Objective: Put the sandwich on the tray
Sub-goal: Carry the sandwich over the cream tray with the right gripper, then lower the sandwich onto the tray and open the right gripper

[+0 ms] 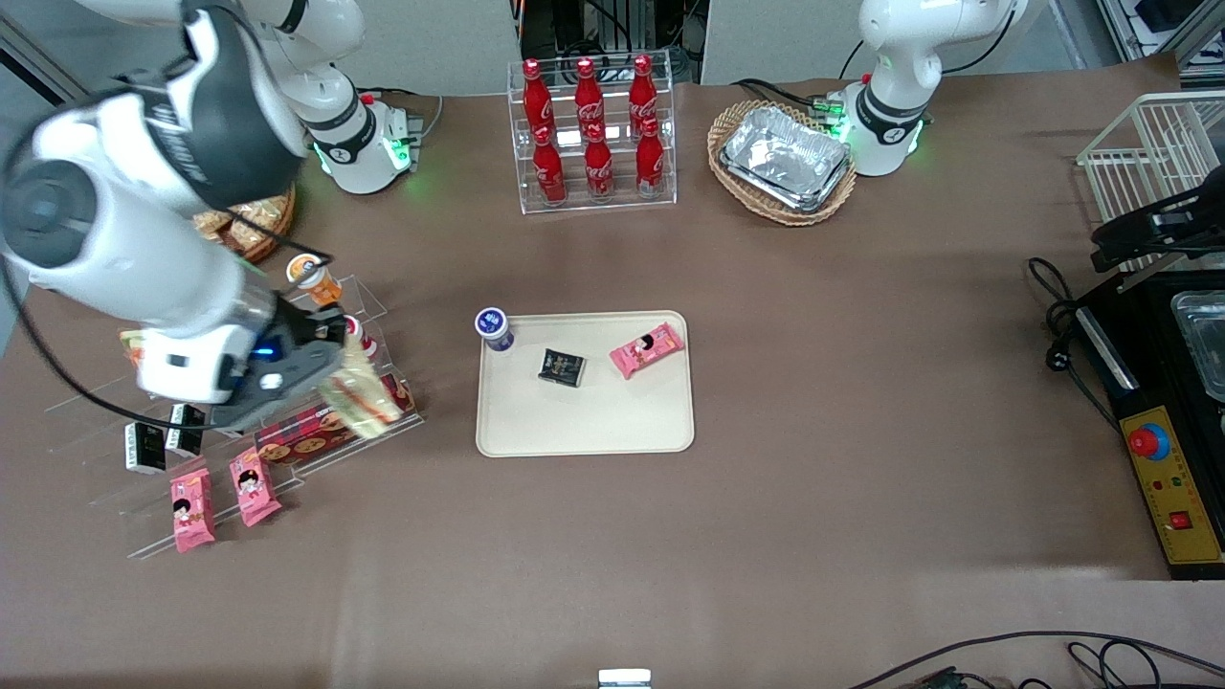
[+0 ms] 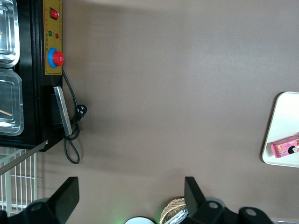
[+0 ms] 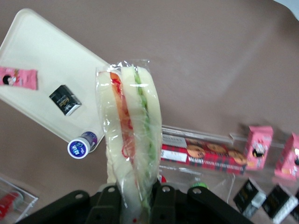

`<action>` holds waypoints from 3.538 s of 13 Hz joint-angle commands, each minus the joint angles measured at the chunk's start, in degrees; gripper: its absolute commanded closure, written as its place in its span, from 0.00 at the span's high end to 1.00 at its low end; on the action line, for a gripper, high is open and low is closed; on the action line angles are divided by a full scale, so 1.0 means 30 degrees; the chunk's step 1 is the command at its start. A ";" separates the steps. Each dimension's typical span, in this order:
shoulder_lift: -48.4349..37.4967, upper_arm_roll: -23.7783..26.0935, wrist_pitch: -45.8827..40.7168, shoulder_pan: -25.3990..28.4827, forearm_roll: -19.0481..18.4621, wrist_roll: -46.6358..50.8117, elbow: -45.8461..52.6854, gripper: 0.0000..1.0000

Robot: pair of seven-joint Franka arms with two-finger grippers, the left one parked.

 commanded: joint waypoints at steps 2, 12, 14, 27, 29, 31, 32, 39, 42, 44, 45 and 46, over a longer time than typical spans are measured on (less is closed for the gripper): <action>0.1692 0.1119 0.1643 0.0668 -0.0359 -0.3880 0.0027 0.09; 0.5882 0.1269 0.5130 0.5560 -0.3873 -0.3505 -0.0003 0.08; 0.6614 0.1269 0.6213 0.5738 -0.4865 -0.3475 -0.0003 0.08; 0.9957 0.1269 1.0286 0.7612 -0.7478 -0.3211 -0.0003 0.09; 1.0104 0.1269 1.0991 0.7643 -0.7711 -0.3212 -0.0032 0.09; 1.0337 0.1269 1.1226 0.7730 -0.7860 -0.3183 -0.0003 0.16; 1.0397 0.1269 1.1286 0.7731 -0.7860 -0.3182 -0.0003 0.19; 0.9260 0.1299 1.0789 0.7440 -0.6373 -0.3036 0.0056 1.00; 0.7356 0.1123 0.9650 0.6767 -0.4054 -0.1551 -0.0236 1.00; 0.5864 0.1152 0.7780 0.6034 -0.3993 0.0178 -0.0208 1.00; 0.5073 0.1094 0.6553 0.5800 -0.4021 0.1521 -0.0179 1.00; 0.4543 0.1123 0.5612 0.5217 -0.4022 0.2578 -0.0149 1.00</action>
